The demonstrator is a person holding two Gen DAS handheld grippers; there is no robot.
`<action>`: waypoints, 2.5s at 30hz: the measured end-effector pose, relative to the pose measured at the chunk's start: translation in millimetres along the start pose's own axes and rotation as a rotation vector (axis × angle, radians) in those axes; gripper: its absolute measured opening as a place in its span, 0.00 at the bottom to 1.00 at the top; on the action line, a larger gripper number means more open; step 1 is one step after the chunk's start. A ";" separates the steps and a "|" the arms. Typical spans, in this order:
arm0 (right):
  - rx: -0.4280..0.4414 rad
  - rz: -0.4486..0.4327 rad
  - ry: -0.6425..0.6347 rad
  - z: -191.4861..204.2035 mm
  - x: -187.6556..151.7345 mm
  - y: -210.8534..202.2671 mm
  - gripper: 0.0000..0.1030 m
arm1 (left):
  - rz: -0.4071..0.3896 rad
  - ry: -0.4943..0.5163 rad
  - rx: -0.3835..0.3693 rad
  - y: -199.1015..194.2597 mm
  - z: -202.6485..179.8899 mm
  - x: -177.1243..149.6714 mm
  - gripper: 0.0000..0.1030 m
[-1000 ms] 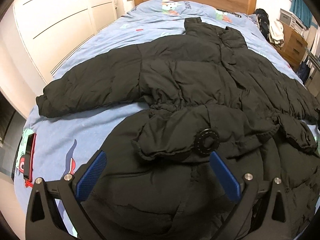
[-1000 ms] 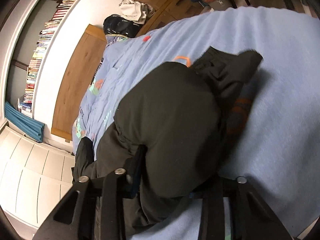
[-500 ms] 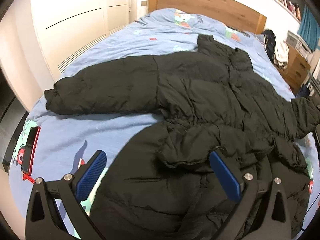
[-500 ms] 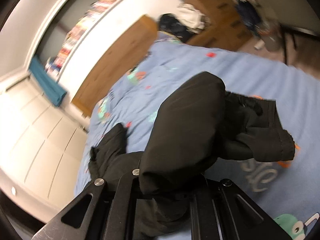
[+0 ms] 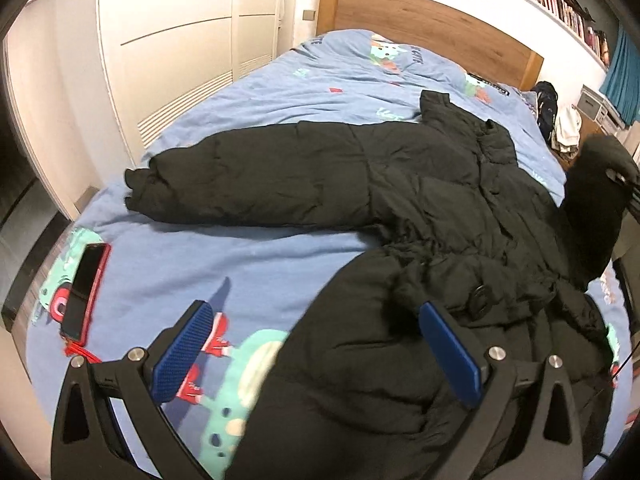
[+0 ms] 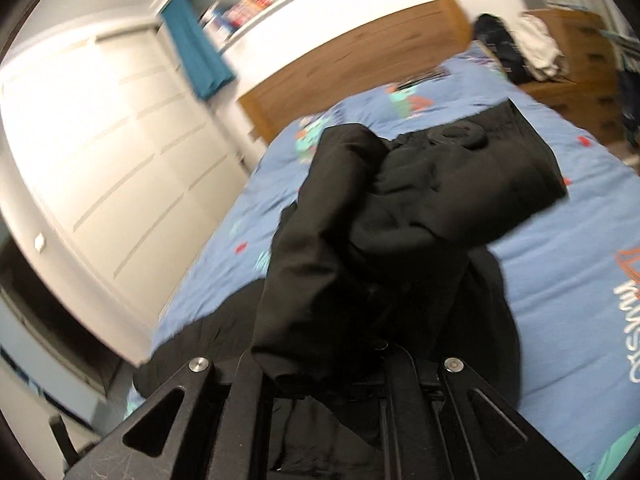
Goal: Fold large clothes
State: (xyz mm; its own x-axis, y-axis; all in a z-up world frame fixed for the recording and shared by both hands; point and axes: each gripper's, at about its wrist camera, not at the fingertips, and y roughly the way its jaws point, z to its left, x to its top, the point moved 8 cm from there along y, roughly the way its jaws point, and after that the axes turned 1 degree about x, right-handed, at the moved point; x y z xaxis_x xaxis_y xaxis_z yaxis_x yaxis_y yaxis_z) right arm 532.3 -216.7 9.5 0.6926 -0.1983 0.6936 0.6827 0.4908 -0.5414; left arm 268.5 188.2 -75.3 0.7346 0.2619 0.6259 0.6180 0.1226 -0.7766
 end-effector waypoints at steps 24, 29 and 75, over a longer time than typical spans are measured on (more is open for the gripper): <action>-0.136 0.369 -0.350 73.9 -153.1 118.8 0.60 | 0.008 -0.035 0.007 8.3 34.8 -7.6 1.00; -0.101 0.337 -0.361 89.5 -148.8 91.5 0.60 | -0.015 -0.046 0.013 4.2 32.3 2.0 1.00; -0.365 0.317 -0.313 41.1 -147.3 106.3 0.73 | 0.080 -0.268 0.086 76.1 112.2 19.4 1.00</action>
State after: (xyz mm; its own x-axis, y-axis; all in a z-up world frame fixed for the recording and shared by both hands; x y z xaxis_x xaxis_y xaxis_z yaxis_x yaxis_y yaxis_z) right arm 493.3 -100.4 -130.7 0.8121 0.1987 0.5486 0.5280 0.1499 -0.8359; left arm 298.3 310.0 -130.2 0.6729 0.5158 0.5302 0.5268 0.1691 -0.8330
